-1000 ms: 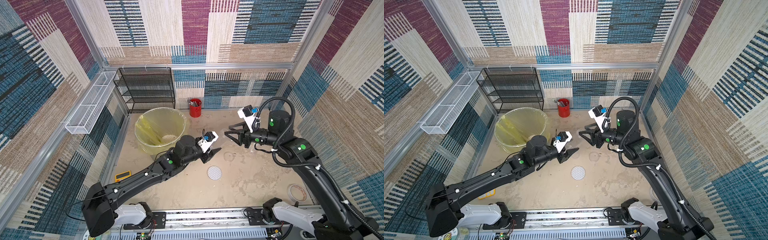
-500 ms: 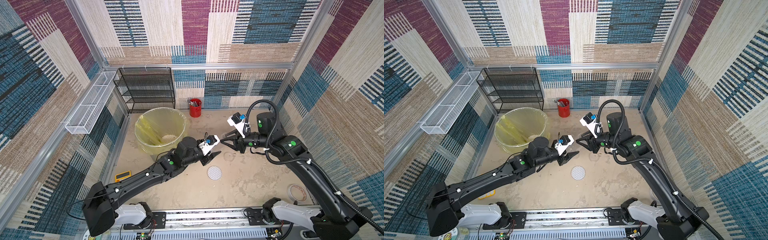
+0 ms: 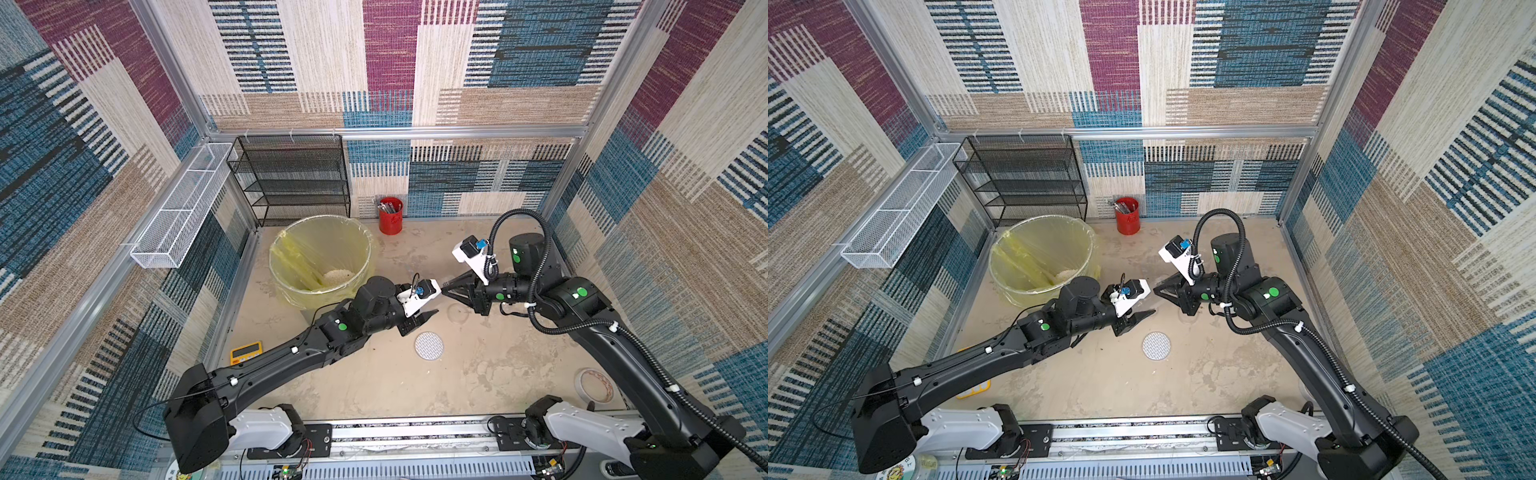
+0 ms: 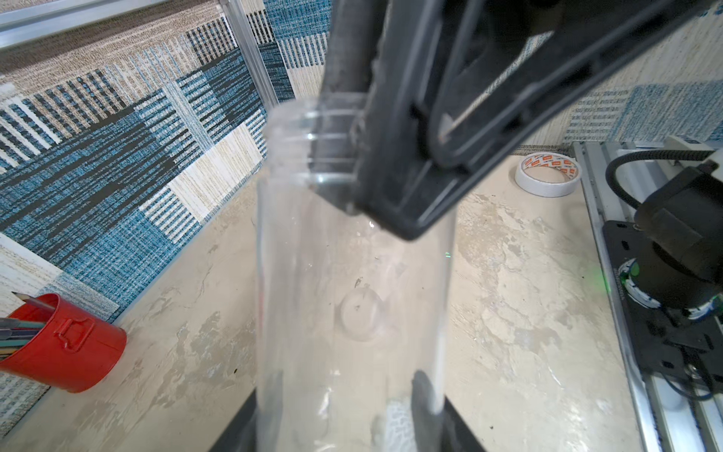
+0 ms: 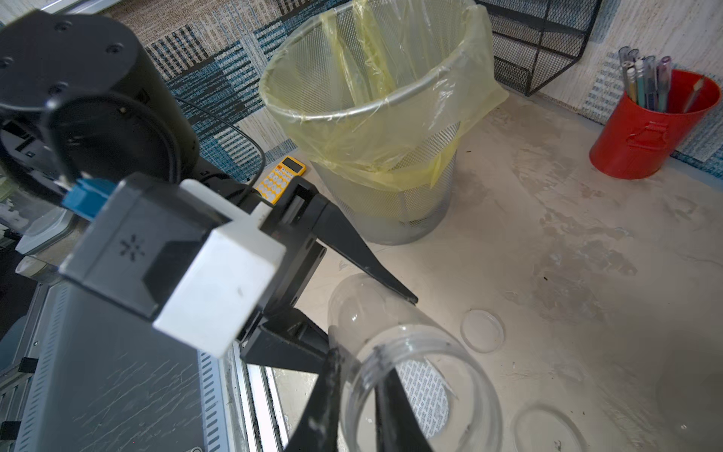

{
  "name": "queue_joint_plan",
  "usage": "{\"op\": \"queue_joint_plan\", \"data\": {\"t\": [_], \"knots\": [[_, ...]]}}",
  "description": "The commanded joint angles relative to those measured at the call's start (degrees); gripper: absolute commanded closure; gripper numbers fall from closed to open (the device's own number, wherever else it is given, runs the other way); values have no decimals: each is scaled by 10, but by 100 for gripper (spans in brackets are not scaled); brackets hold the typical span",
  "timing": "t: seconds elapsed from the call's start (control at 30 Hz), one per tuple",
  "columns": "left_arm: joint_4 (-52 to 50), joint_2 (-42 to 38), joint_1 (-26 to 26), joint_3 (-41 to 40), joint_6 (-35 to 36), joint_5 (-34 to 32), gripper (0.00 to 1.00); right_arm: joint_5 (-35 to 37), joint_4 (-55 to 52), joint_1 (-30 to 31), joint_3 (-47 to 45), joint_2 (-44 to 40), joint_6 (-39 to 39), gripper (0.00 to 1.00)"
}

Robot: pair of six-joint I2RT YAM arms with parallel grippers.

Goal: Empty moldy rice from jars
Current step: Place the jar at the center of the board.

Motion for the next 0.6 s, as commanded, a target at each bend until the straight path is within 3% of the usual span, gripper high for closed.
{"op": "queue_joint_plan", "data": {"t": [0.0, 0.1, 0.3, 0.47, 0.5, 0.57], "knots": [[59, -1, 2, 2, -17, -12, 100, -47, 10, 3, -8, -6, -8, 100], [58, -2, 2, 7, -18, -14, 95, -41, 19, 4, -16, -11, -5, 100], [60, -10, 2, 16, -25, -7, 65, -27, 57, 3, -52, -40, 9, 100], [47, -2, 1, 31, -30, 1, 57, 5, 54, 4, -44, -39, 8, 100], [46, 0, 2, 33, -31, 6, 52, 6, 57, 4, -42, -41, 5, 100], [49, 2, 1, 35, -38, 11, 32, 19, 72, 4, -42, -46, 8, 100]]}}
